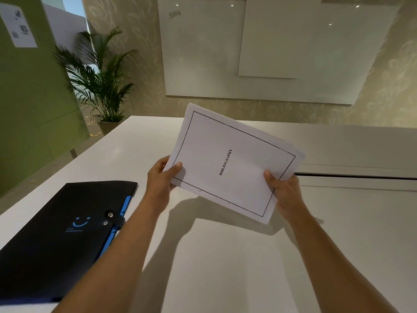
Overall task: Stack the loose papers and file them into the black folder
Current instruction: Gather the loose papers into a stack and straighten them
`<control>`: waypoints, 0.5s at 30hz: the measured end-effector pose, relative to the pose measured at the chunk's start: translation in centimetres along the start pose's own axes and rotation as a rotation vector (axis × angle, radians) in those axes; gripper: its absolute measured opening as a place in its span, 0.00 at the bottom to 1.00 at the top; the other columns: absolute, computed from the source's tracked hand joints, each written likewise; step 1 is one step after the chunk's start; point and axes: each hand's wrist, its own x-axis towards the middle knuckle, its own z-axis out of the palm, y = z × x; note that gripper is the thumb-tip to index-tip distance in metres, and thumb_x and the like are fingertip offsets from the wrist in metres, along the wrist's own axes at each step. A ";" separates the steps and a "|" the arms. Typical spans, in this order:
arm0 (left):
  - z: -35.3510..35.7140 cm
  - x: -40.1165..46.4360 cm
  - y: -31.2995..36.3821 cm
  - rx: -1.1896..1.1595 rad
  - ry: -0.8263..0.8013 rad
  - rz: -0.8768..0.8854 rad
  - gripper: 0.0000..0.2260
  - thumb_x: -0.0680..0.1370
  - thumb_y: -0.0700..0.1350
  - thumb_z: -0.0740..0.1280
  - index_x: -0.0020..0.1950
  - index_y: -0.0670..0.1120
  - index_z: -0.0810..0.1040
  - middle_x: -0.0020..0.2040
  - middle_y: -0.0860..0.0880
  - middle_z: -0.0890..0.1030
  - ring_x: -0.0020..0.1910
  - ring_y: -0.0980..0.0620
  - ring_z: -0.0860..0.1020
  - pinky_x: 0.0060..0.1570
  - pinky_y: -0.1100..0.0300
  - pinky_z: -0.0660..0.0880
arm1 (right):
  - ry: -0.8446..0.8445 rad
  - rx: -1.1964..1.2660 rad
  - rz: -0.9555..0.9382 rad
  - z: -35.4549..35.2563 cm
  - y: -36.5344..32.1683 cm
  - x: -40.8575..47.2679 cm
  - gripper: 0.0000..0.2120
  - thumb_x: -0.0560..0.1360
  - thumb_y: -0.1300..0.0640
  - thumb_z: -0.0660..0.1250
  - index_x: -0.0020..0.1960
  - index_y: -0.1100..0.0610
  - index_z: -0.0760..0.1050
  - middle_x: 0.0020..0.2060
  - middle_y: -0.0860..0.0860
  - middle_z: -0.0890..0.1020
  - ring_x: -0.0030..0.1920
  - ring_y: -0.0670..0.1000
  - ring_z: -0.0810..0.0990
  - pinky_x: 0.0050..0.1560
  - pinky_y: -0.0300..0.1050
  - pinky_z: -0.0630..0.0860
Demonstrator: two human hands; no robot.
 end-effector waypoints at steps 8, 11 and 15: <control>-0.7 1.6 3.1 0.435 -0.133 0.205 0.12 0.76 0.41 0.70 0.56 0.52 0.73 0.54 0.54 0.81 0.52 0.55 0.80 0.48 0.59 0.78 | -0.109 -0.113 -0.085 1.0 -1.5 0.9 0.11 0.69 0.55 0.74 0.51 0.53 0.82 0.46 0.48 0.88 0.48 0.51 0.86 0.45 0.43 0.81; -0.4 1.3 2.9 0.430 -0.059 0.289 0.09 0.78 0.42 0.67 0.53 0.54 0.73 0.53 0.57 0.79 0.51 0.59 0.79 0.46 0.63 0.76 | -0.091 -0.118 -0.130 1.6 -1.8 1.1 0.11 0.69 0.55 0.74 0.52 0.53 0.82 0.48 0.51 0.87 0.50 0.54 0.86 0.48 0.49 0.82; -1.0 0.8 0.9 0.377 0.006 0.289 0.08 0.78 0.41 0.67 0.54 0.51 0.72 0.54 0.52 0.79 0.52 0.53 0.79 0.50 0.57 0.78 | -0.067 -0.132 -0.114 1.7 -0.9 0.2 0.14 0.68 0.56 0.75 0.53 0.51 0.80 0.46 0.46 0.87 0.48 0.48 0.85 0.44 0.39 0.81</control>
